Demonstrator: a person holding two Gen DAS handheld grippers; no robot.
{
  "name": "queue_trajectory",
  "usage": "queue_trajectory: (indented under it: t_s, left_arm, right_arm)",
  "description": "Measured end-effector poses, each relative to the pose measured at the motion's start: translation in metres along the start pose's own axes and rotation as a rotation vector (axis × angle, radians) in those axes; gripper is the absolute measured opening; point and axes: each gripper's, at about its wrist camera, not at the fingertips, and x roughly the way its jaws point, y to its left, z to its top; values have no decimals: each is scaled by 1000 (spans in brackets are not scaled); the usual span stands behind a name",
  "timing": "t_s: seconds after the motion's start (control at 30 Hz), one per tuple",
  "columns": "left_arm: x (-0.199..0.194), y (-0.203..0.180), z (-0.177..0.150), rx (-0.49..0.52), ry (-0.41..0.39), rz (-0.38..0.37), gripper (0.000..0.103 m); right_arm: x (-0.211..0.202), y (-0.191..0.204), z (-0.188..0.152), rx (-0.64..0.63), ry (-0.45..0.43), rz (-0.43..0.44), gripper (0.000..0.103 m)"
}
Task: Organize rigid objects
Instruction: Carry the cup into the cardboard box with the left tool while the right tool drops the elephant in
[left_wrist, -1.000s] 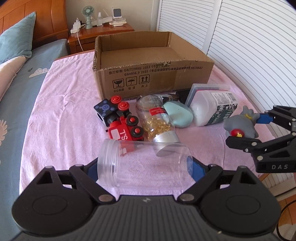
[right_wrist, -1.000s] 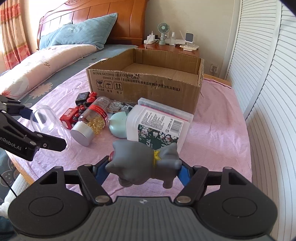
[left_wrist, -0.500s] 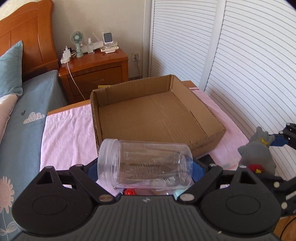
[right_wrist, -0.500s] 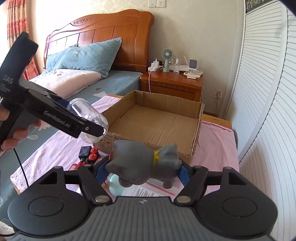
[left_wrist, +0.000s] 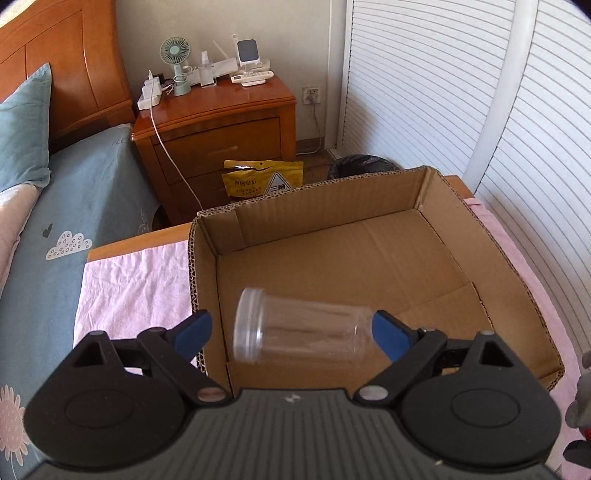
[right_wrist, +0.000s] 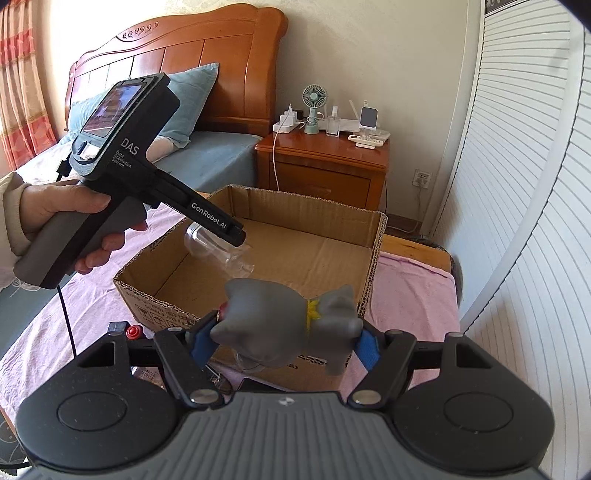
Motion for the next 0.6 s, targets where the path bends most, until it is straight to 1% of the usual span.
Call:
queue_trajectory:
  t_s: [0.07,0.23,0.33,0.47,0.6]
  left_arm:
    - [-5,4,-3,-8,-8,-16,93]
    - [-31,11,-17,-2,-32,-14,94]
    - [-53,16,-30,-6,-55,-22,98]
    - [-82,24,-53,-14,-94,-39,100]
    - [-106,24,-82,-17,-141,-18,101]
  right_arm:
    - [3,1,1,-4,1,1,77]
    - [9,2,5,-3,8,3,77]
    - [14,3,11,-3,16,3,77]
    - [29,1,24,6,36,8,77]
    - [54,-2,40,23,71,0,77]
